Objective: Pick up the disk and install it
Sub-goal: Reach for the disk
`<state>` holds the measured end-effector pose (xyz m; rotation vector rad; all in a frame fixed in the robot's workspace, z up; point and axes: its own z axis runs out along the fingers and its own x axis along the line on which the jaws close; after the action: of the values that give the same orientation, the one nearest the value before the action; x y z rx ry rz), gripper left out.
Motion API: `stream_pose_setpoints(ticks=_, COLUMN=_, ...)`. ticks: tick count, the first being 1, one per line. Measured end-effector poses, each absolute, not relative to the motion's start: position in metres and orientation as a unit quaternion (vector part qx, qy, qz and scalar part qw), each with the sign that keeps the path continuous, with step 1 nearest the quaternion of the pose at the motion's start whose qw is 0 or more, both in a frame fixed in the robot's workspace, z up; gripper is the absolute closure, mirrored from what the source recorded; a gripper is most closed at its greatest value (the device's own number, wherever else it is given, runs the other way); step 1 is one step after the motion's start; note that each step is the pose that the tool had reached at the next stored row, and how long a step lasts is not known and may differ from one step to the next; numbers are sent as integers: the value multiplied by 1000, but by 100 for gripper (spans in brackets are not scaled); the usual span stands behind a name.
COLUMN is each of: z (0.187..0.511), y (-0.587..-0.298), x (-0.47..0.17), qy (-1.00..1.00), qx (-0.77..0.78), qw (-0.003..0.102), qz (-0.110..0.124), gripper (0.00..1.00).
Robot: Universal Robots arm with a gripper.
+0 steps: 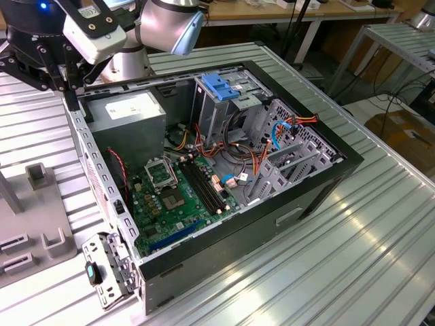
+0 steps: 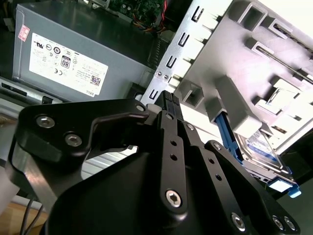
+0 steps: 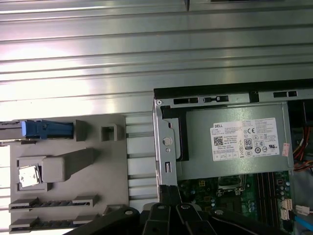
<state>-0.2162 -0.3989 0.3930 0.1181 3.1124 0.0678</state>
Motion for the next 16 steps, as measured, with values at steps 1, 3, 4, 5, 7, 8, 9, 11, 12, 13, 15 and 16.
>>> stream_pose_setpoints(ticks=1, z=393, y=-399, x=-219, qy=999, qx=38, qw=13, qz=22, gripper=89)
stream_pose_setpoints(ticks=3, z=393, y=-399, x=-221, qy=999, qx=38, qw=13, qz=22, gripper=89)
stream_pose_setpoints(ticks=4, z=393, y=-399, x=-222, qy=999, qx=38, qw=13, qz=22, gripper=89)
stream_pose_setpoints(ticks=5, z=392, y=-399, x=-224, qy=999, qx=38, qw=13, qz=22, gripper=89)
stream_pose_setpoints(ticks=7, z=392, y=-399, x=-228, qy=999, qx=38, qw=13, qz=22, gripper=89)
stream_pose_setpoints(ticks=8, z=392, y=-399, x=-230, qy=999, qx=38, qw=13, qz=22, gripper=89)
stream_pose_setpoints(ticks=9, z=392, y=-399, x=-231, qy=999, qx=38, qw=13, qz=22, gripper=89)
stream_pose_setpoints(ticks=11, z=392, y=-399, x=-234, qy=999, qx=38, qw=13, qz=22, gripper=89)
stream_pose_setpoints(ticks=12, z=391, y=-399, x=-236, qy=999, qx=38, qw=13, qz=22, gripper=89)
stream_pose_setpoints(ticks=13, z=391, y=-399, x=-237, qy=999, qx=38, qw=13, qz=22, gripper=89)
stream_pose_setpoints(ticks=15, z=391, y=-399, x=-240, qy=999, qx=38, qw=13, qz=22, gripper=89)
stream_pose_setpoints(ticks=16, z=391, y=-399, x=-241, qy=999, qx=38, qw=13, qz=22, gripper=89)
